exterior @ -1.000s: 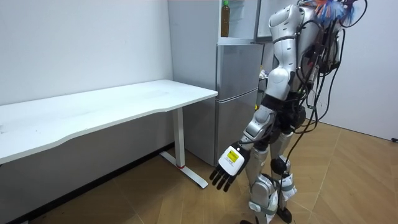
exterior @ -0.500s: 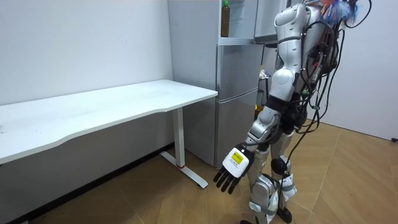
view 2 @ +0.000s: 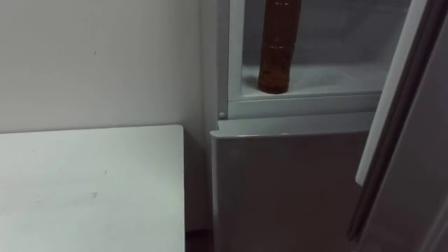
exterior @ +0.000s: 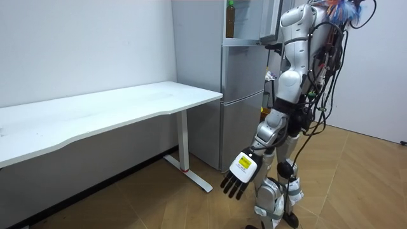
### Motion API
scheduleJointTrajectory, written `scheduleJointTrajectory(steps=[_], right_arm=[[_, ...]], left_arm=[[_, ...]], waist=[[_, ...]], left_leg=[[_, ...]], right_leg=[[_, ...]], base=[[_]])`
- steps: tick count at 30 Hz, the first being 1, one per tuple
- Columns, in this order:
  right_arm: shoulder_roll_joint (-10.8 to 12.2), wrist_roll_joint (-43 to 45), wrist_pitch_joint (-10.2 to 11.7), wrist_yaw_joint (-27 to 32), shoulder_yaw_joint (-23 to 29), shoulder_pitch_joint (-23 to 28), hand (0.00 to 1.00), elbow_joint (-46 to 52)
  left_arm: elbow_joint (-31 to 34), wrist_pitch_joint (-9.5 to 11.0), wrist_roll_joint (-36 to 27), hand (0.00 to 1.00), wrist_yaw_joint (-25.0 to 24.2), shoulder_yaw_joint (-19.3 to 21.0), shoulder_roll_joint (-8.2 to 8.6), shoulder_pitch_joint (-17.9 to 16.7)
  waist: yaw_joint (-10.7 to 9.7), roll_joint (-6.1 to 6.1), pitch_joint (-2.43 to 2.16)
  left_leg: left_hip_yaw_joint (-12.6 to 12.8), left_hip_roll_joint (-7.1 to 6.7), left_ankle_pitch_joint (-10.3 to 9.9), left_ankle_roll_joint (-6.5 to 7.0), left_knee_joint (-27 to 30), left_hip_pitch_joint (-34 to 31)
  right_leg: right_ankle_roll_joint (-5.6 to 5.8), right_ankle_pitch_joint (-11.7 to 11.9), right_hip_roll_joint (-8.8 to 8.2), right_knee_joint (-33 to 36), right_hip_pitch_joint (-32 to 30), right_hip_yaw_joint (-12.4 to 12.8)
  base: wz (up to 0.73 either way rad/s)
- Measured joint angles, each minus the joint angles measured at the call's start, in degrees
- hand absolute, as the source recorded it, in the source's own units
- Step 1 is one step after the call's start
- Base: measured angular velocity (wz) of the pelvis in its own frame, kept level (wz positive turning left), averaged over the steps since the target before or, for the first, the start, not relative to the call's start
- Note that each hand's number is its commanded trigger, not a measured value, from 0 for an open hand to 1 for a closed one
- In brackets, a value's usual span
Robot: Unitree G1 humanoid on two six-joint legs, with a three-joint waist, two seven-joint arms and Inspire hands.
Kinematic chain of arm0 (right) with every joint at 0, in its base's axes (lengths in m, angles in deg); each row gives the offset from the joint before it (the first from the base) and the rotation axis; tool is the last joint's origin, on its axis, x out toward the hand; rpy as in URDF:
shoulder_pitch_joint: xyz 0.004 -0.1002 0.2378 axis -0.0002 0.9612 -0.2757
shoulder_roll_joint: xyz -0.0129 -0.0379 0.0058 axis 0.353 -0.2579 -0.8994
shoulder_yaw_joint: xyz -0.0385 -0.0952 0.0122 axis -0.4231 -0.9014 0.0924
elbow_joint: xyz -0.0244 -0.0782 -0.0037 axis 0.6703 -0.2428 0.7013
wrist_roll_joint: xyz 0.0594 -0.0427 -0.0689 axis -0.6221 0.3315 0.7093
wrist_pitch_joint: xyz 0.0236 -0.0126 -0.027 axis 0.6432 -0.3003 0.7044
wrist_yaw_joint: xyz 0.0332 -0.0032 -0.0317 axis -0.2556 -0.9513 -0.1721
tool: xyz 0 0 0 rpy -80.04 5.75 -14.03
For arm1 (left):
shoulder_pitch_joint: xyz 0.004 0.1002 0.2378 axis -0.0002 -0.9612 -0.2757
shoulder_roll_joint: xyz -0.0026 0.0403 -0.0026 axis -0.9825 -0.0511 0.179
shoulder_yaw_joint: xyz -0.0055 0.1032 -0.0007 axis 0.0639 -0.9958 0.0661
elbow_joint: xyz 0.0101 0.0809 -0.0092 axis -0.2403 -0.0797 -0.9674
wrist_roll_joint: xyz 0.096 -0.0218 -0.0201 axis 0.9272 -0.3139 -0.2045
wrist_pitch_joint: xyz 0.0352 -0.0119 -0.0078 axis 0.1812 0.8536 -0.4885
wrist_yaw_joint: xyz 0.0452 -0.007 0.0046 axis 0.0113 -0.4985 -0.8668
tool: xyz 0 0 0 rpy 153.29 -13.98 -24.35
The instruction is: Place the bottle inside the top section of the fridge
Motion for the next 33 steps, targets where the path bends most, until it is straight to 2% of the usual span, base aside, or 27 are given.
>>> scheduleJointTrajectory(steps=[14, 20, 22, 26, 33], right_arm=[[0.00, 2.14, -0.16, -2.03, 0.00, 0.00, 0.00, -0.01], [0.00, 2.41, -0.81, -3.38, -0.06, -0.08, 0.00, -0.01], [0.00, 2.53, -1.54, -3.60, -0.19, -0.07, 0.00, -0.01], [0.00, 2.52, -1.66, -4.10, -0.19, -0.08, 0.00, -0.01], [-0.01, 2.51, -2.15, -10.25, -0.29, -0.42, 0.00, -0.01]], left_arm=[[0.15, 0.00, 0.88, 0.00, -1.76, -0.12, -0.02, 0.06], [0.50, 0.14, 2.48, 0.00, -4.05, -0.20, -0.19, 0.49], [0.53, 0.13, 2.50, 0.00, -4.51, -0.22, -0.42, 0.48], [0.56, 0.09, 2.48, 0.00, -4.84, -0.22, -0.61, 0.43], [0.59, 0.08, 2.49, 0.00, -5.26, -0.29, -0.71, 0.50]], waist=[[-0.06, -0.38, 0.14], [0.23, -1.43, 0.17], [0.59, -1.89, 0.27], [1.75, -2.19, 0.30], [3.24, -2.27, 0.28]], left_leg=[[0.08, -0.02, 0.00, 0.00, -0.56, 0.00], [0.28, -0.01, 0.03, 0.00, -0.59, -0.43], [0.23, 0.02, 0.03, -0.01, -0.57, -0.28], [0.11, 0.14, 0.02, -0.02, -0.59, -0.01], [-0.33, 0.62, 0.00, -0.29, -0.58, -0.40]], right_leg=[[0.04, 0.12, 0.10, -0.19, -0.38, 0.25], [-0.09, 0.23, 0.13, 0.44, -0.63, 0.38], [-0.09, 0.24, 0.17, 0.14, -0.16, 0.37], [-0.14, 0.44, 0.29, -0.59, -0.36, 0.31], [-0.58, 0.78, 0.86, -1.33, -0.05, 0.03]], base=[[0.00], [-0.02], [0.00], [0.00], [0.02]])
